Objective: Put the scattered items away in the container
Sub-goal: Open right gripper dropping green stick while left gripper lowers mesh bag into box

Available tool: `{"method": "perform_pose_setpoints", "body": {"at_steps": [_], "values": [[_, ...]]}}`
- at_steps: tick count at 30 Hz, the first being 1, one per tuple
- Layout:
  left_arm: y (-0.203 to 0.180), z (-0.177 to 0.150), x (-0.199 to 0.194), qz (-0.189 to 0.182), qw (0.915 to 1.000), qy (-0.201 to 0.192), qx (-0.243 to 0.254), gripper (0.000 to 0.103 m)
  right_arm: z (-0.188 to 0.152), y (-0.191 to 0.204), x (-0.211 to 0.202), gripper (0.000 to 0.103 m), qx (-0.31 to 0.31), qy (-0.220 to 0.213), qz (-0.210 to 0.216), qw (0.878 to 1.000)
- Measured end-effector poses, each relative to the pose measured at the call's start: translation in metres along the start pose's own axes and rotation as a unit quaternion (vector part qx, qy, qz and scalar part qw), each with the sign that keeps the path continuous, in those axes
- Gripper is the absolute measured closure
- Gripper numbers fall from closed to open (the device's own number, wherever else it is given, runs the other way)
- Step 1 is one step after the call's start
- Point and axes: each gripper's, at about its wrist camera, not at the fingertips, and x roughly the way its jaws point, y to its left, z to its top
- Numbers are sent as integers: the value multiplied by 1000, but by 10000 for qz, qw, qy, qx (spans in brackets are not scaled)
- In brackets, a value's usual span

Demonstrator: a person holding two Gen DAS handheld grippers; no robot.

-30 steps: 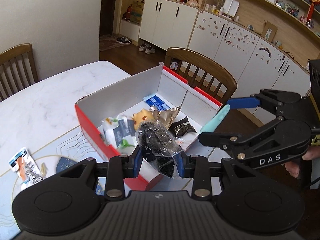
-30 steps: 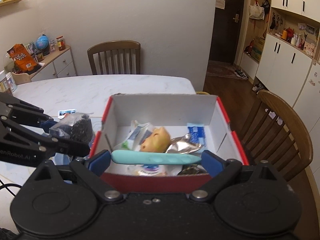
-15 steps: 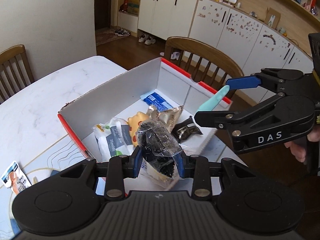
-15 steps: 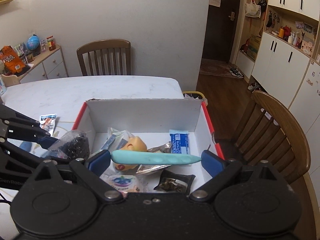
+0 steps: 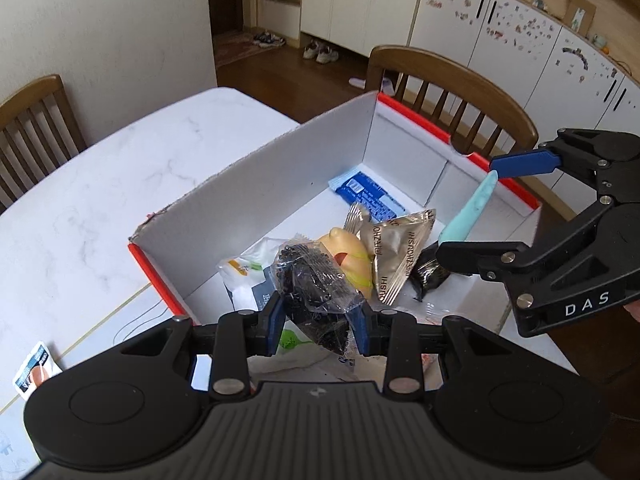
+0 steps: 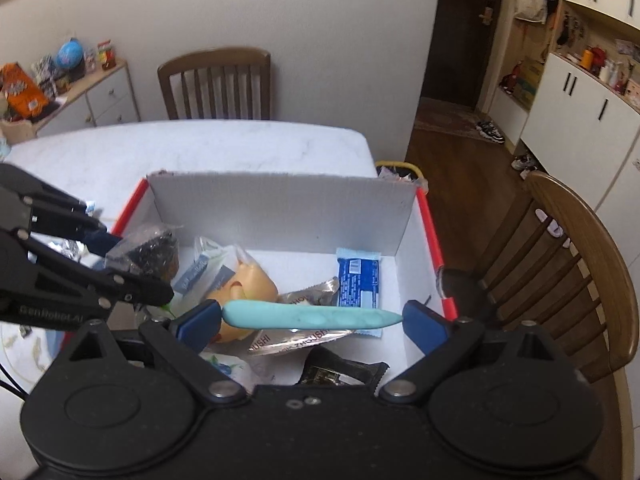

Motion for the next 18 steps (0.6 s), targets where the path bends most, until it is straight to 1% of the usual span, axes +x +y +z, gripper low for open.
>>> {"method": "perform_pose_setpoints", "body": {"at_steps": [6, 10, 18], "values": [[4, 7, 11, 78, 9999, 92, 3, 70, 4, -3, 15, 6, -89, 91, 31, 9999], [8, 11, 21, 61, 9996, 257, -81, 70, 5, -5, 24, 6, -86, 143, 21, 9999], [12, 10, 37, 151, 9988, 449, -76, 70, 20, -10, 47, 6, -40, 205, 32, 9998]]}}
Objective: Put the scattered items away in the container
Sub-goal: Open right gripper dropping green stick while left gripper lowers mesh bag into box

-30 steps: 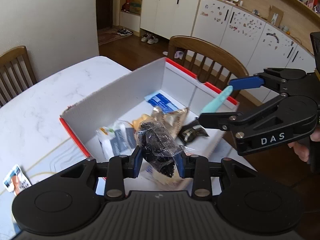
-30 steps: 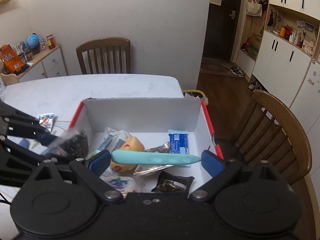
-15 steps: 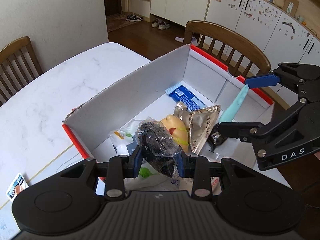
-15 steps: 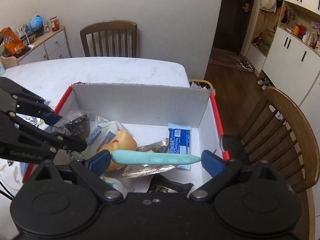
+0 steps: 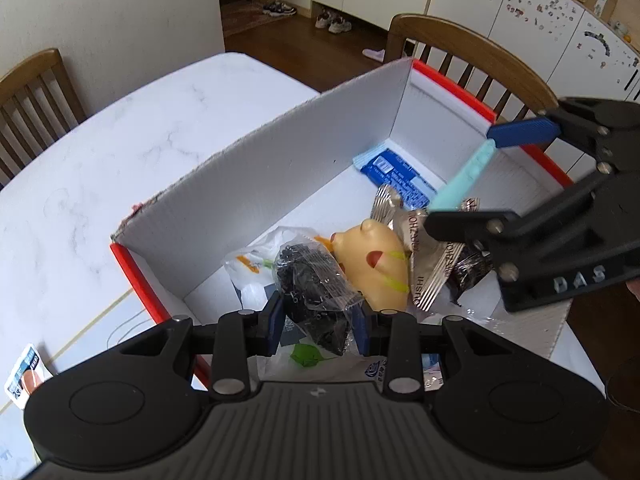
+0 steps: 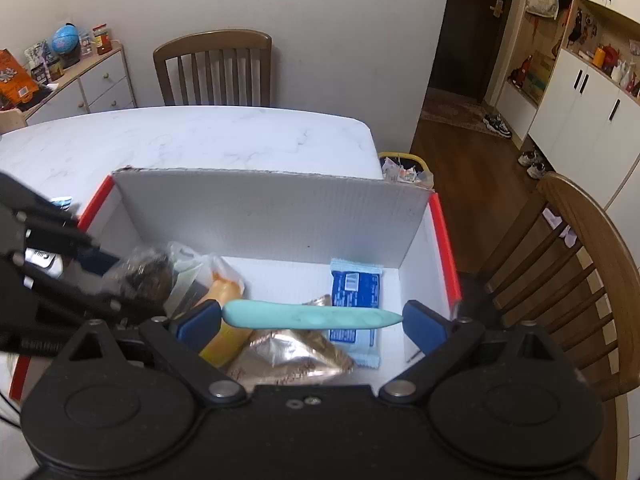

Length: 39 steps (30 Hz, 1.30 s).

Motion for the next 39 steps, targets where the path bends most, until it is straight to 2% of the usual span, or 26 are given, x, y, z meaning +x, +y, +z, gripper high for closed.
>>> {"method": "perform_pose_setpoints", "body": {"at_steps": [11, 22, 32, 39], "values": [[-4, 2, 9, 20, 9997, 153, 189, 70, 17, 4, 39, 6, 144, 159, 49, 9998], [-5, 1, 20, -91, 9991, 313, 255, 70, 23, 2, 71, 6, 289, 586, 175, 9977], [-8, 4, 28, -142, 9988, 345, 323, 70, 21, 2, 75, 5, 298, 674, 158, 9972], [-11, 2, 26, 16, 9985, 301, 455, 61, 22, 0, 71, 5, 345, 713, 190, 9967]]}}
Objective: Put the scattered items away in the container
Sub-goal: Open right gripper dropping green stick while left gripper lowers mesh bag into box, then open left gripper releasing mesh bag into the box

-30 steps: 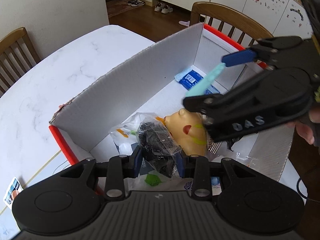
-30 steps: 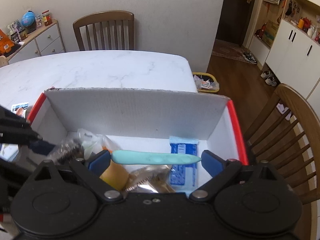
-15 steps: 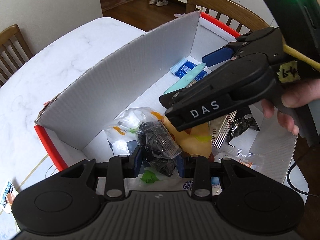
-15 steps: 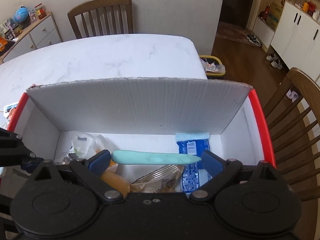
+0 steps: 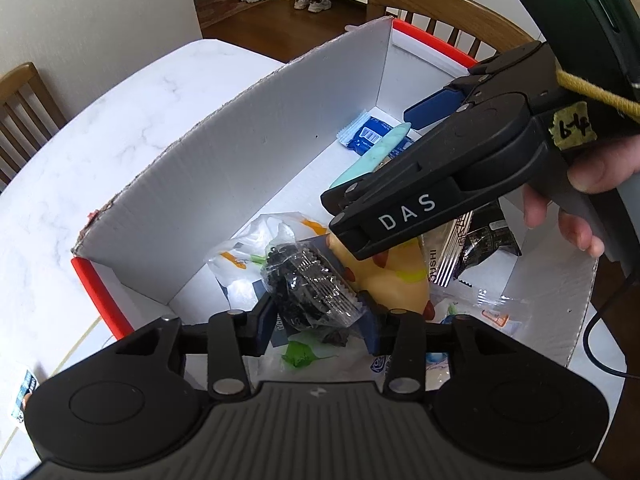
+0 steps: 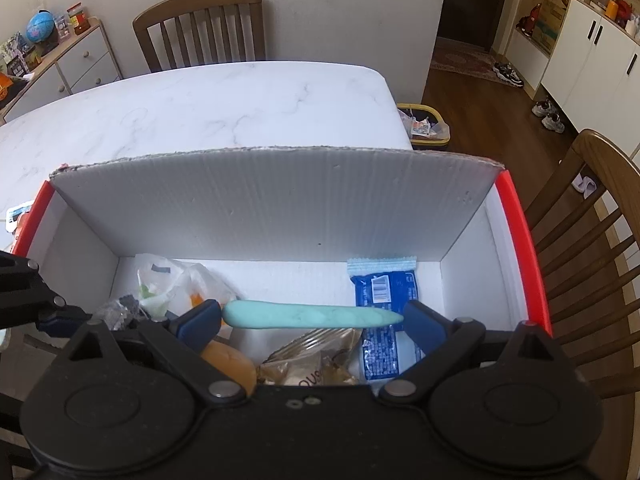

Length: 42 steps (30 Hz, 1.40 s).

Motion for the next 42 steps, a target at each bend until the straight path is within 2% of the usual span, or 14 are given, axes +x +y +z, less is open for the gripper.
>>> {"method": "perform_pose_setpoints", "body": {"at_steps": [5, 8, 10, 11, 17, 18, 22, 33, 42], "values": [[1, 0, -7, -63, 9999, -94, -84, 54, 0, -1, -3, 5, 39, 8, 3, 10000], [-2, -1, -12, -150, 9997, -174, -35, 39, -1, 0, -6, 5, 46, 0, -9, 10000], [-6, -1, -15, -237, 9995, -201, 4, 15, -1, 1, -9, 5, 33, -92, -45, 9999], [-8, -1, -15, -201, 9996, -197, 0, 12, -2, 0, -10, 5, 51, -109, -53, 9999], [-3, -5, -20, -236, 9990, -294, -258, 10, -2, -8, -17, 4, 324, -267, -50, 9991], [-2, -6, -20, -230, 9988, -307, -310, 6, -2, -9, -18, 4, 354, -262, -18, 9990], [0, -6, -26, -289, 9981, -397, -380, 1, -3, -9, -22, 3, 375, -285, -54, 9989], [-2, -14, -49, -347, 9963, -611, -488, 1, -11, -5, -48, 3, 414, -448, -98, 9981], [-4, -32, -83, -471, 9931, -926, -537, 1, -22, 10, -80, 3, 312, -650, -212, 9972]]}}
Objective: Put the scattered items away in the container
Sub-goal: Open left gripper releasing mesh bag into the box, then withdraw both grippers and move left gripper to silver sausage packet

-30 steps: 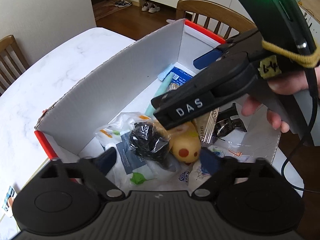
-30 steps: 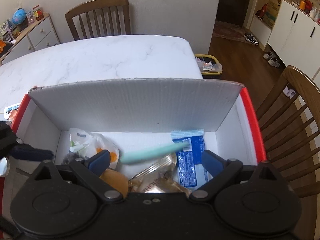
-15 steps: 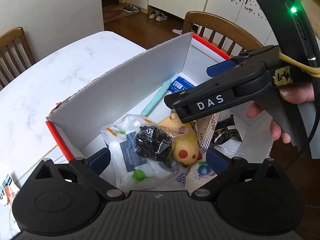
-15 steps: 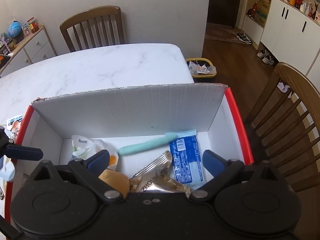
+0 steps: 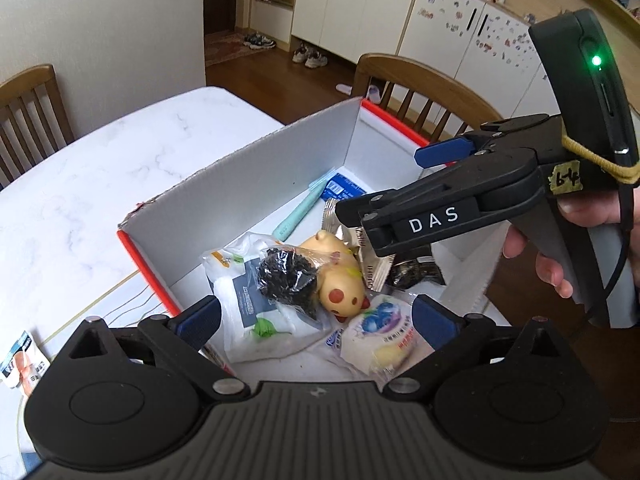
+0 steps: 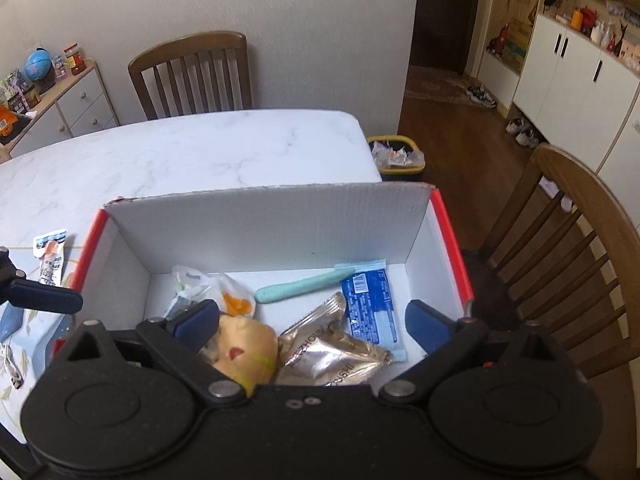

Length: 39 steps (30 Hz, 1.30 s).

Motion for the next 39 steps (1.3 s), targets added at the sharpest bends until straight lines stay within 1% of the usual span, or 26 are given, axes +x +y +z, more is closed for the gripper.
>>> {"method": "perform_pose_setpoints", "body": {"at_steps": [10, 15, 22, 31, 36, 39], "values": [[12, -25, -51, -31, 9993, -371, -18, 1, -6, 31, -44, 3, -155, -294, 52, 9994], [28, -34, -80, -66, 9984, -552, -33, 1, -10, 53, -66, 3, -301, -455, 48, 9985], [58, -51, -114, -29, 9975, -703, -32, 1, -18, 88, -89, 3, -339, -630, 199, 9972], [106, -73, -133, 158, 9973, -702, -144, 0, -35, 152, -110, 3, -480, -763, 427, 9950], [130, -83, -141, 181, 9969, -739, -180, 0, -47, 187, -109, 3, -543, -798, 492, 9941], [143, -89, -143, 196, 9970, -736, -135, 0, -55, 208, -104, 3, -469, -819, 509, 9942]]}}
